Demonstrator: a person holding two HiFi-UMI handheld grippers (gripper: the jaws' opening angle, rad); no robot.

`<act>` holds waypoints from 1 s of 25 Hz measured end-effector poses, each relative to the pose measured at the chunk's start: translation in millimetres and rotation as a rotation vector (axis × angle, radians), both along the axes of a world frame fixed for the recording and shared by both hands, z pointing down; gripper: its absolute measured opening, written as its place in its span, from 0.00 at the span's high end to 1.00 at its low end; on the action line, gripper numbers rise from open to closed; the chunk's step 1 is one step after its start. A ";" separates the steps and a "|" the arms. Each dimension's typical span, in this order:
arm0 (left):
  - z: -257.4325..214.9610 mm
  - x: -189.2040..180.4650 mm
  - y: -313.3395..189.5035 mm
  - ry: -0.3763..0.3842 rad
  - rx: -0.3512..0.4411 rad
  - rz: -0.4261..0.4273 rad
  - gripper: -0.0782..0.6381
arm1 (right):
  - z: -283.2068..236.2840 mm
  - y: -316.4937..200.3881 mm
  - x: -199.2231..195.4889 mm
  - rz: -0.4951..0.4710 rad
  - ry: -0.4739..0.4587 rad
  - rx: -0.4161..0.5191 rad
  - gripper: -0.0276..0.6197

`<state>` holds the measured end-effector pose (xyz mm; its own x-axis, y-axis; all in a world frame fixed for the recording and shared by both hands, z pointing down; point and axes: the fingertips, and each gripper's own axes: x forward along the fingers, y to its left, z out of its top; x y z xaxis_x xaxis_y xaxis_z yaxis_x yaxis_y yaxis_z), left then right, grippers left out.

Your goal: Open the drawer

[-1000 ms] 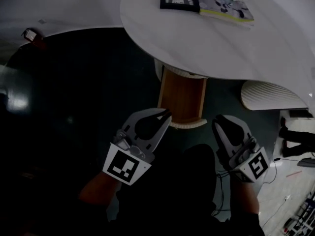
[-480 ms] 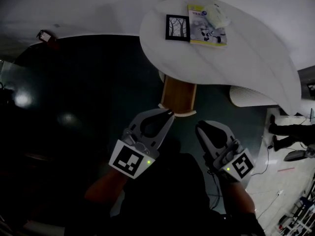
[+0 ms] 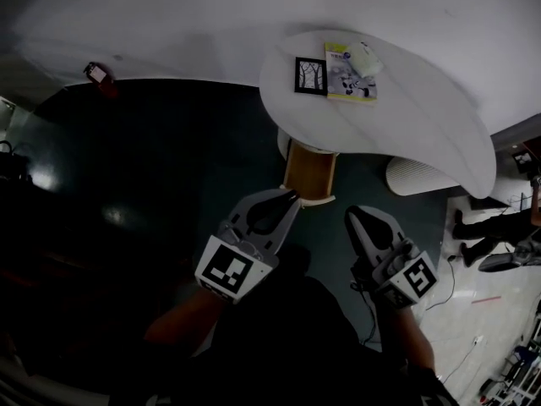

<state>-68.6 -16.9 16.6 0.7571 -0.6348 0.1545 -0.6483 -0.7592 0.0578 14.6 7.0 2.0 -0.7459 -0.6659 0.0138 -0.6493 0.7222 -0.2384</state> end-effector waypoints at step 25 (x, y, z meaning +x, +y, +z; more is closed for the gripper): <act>-67.7 -14.1 55.5 0.013 0.005 -0.057 0.86 | -66.9 58.8 14.5 0.004 -0.021 0.091 0.93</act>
